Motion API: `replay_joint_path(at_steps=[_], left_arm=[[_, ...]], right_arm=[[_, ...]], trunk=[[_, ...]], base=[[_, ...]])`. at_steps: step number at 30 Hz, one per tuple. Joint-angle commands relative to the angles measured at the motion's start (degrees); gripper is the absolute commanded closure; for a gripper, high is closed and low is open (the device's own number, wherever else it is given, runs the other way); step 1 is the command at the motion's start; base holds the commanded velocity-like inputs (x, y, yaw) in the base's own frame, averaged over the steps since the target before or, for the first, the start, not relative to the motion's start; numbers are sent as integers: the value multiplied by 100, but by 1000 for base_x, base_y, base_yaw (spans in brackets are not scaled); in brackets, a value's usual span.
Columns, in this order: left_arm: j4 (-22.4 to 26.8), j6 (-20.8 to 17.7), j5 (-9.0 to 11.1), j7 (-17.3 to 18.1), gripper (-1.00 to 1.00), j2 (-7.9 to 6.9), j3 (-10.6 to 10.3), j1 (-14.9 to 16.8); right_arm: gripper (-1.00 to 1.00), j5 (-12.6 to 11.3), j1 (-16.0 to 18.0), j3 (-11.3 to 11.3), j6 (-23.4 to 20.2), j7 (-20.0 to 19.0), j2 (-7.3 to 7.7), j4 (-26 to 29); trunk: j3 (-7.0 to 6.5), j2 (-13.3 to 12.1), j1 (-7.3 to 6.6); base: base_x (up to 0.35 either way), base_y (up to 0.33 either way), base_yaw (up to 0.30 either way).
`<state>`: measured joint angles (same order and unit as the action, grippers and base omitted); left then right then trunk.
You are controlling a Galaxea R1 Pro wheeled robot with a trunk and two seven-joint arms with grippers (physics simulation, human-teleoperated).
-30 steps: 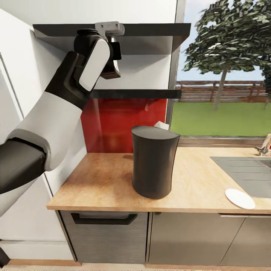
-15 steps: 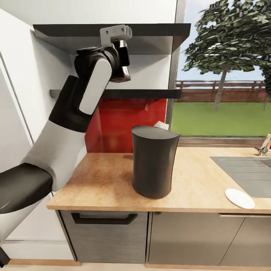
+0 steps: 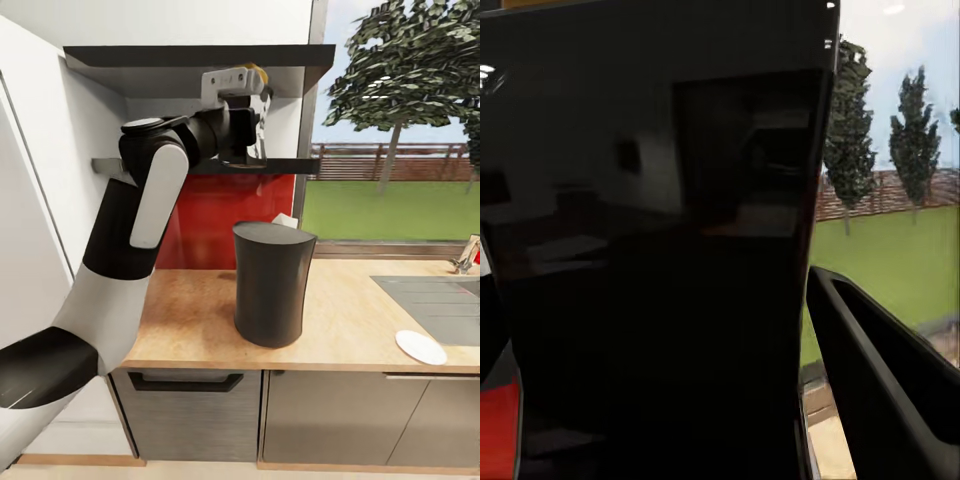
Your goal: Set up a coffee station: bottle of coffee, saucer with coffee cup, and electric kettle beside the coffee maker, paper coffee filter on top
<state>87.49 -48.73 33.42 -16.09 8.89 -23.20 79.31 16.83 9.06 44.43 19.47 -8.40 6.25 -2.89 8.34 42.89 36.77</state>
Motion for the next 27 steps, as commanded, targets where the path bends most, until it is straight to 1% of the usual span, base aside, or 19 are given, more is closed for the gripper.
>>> replay_joint_path(at_steps=[1,4,13,16,17,19,20,23,25,26,27], left_arm=[[12,-26,41,-15,100,0,-1,-26],[18,-34,40,20,100,-1,3,-62],[22,-40,35,53,100,-8,8,-117],[23,-41,40,70,100,-7,9,-117],[23,-42,41,92,100,-5,5,-125],[25,-41,41,259,100,-5,4,-184],[25,-41,42,370,100,-6,5,-214],[34,-36,36,1198,100,-29,22,-456],[52,-23,31,1732,100,-60,30,-719],[103,-7,28,2193,100,-144,32,-928],[122,-1,27,2375,100,-198,33,-997]], right_arm=[[-100,57,8,-41,35,5,-1,-14],[-100,57,8,-42,37,15,-1,-15],[-100,57,8,-42,39,22,0,-16],[-100,57,8,-47,39,22,4,-12],[-100,57,8,-47,39,22,5,-12],[-100,57,8,-48,39,22,6,-11],[-100,57,8,-48,39,22,7,-11],[-100,57,8,-49,38,22,7,-10],[-100,57,8,-49,35,22,7,-10],[-100,57,8,-49,33,22,7,-10],[-100,57,8,-49,32,22,7,-10]], trunk=[[9,8,0],[9,8,0],[9,8,0],[9,8,0],[9,8,0],[9,8,0],[9,8,0],[9,8,0],[9,8,0],[9,8,0],[9,8,0]], base=[[-113,0,0],[-122,0,0],[-240,0,0],[-89,0,0],[-32,0,0],[-19,0,0],[-13,0,0],[-6,0,0],[-2,0,0],[0,0,0],[0,0,0]])
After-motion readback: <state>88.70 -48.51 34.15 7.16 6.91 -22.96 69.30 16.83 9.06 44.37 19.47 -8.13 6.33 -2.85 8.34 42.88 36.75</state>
